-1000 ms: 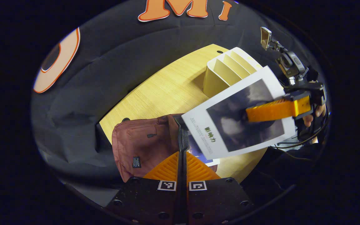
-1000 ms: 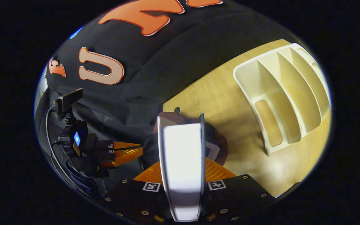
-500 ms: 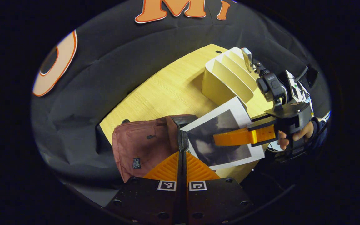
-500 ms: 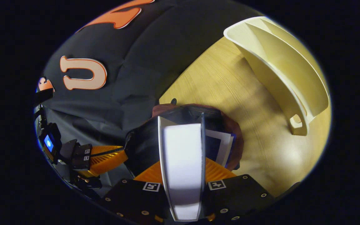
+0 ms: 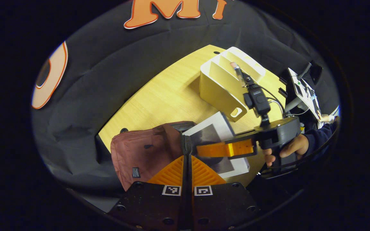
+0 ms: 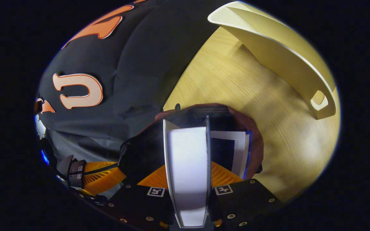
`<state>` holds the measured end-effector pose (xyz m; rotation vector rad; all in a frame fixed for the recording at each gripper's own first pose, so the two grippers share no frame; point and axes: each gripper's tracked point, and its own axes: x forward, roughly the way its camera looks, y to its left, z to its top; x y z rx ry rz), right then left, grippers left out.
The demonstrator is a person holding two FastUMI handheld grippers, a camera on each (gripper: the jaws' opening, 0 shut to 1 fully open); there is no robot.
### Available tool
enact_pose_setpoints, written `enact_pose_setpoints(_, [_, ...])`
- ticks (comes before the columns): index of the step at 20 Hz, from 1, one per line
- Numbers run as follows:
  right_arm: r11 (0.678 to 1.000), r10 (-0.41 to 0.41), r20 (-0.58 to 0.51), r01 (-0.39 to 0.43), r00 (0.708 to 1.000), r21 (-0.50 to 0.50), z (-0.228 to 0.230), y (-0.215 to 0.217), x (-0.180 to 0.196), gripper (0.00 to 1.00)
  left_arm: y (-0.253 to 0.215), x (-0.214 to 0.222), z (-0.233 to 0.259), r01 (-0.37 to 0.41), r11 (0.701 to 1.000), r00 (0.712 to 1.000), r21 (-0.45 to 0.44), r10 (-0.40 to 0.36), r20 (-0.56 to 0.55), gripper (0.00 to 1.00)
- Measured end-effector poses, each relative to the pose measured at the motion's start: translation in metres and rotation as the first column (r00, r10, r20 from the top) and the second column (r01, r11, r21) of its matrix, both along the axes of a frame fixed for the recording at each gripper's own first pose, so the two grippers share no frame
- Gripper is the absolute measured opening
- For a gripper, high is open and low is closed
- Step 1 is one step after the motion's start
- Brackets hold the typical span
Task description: Open the schoolbag, grab two books from the bookshelf and put them into the schoolbag.
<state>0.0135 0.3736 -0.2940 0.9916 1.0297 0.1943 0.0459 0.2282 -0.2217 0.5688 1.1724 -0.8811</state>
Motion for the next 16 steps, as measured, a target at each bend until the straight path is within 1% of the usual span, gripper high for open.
enact_pose_setpoints(4, [1.000,-0.024,0.010,0.024,1.000,0.018,-0.003,0.002,-0.001,0.41,-0.011,-0.001,0.002,0.016,1.000,1.000,-0.016,-0.016,-0.004,0.01])
enact_pose_setpoints(9, [1.000,-0.014,-0.014,0.014,1.000,0.026,-0.011,0.011,-0.005,0.41,-0.014,-0.007,-0.003,0.031,0.999,0.999,-0.025,-0.032,-0.021,0.01])
enact_pose_setpoints(16, [0.999,-0.029,-0.008,0.029,1.000,0.042,-0.025,0.027,0.004,0.41,-0.017,-0.012,-0.005,0.051,0.999,0.998,-0.018,-0.051,-0.027,0.01])
